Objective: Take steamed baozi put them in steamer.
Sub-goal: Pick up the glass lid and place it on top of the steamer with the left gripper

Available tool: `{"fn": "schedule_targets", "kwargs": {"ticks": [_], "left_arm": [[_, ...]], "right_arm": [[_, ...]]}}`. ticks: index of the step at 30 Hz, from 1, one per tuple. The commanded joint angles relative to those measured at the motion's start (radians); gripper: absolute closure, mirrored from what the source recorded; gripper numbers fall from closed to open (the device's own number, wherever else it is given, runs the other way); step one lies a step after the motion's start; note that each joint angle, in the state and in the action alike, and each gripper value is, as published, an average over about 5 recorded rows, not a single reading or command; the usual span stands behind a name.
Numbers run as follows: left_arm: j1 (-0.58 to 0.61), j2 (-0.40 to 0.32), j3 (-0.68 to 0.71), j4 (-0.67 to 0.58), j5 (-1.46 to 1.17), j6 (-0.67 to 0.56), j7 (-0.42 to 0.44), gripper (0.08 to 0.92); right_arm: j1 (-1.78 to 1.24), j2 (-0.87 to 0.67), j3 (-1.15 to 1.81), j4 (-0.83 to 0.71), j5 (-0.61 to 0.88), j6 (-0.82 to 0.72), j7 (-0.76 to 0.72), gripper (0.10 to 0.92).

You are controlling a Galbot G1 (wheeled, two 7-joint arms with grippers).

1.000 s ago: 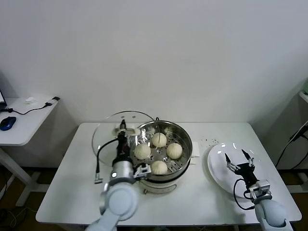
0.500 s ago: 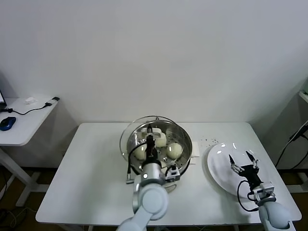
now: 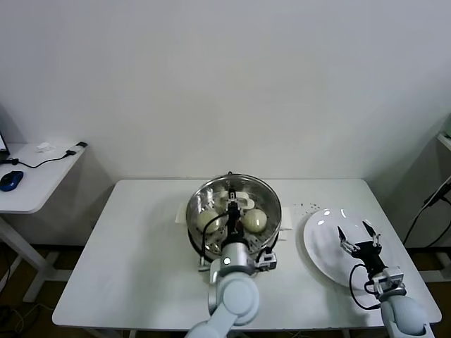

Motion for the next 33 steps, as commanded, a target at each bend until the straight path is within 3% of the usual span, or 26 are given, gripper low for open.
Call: {"fn": "schedule_targets", "kwargs": {"ticks": [1, 24, 33], "left_arm": [[-0.001, -0.015, 0.007, 0.03, 0.002, 0.045, -0.011, 0.85], [-0.004, 0.0, -0.004, 0.065, -0.006, 0.034, -0.042, 0.85], [0.011, 0.011, -0.016, 0.039, -0.003, 0.018, -0.002, 0.85]], "right_arm": [[0.0, 0.002, 0.005, -0.002, -0.001, 0.002, -0.002, 0.203], [0.004, 0.019, 0.012, -0.012, -0.01, 0.01, -0.015, 0.203], [0.005, 0.02, 0.017, -0.018, -0.012, 0.013, -0.023, 0.203]]}}
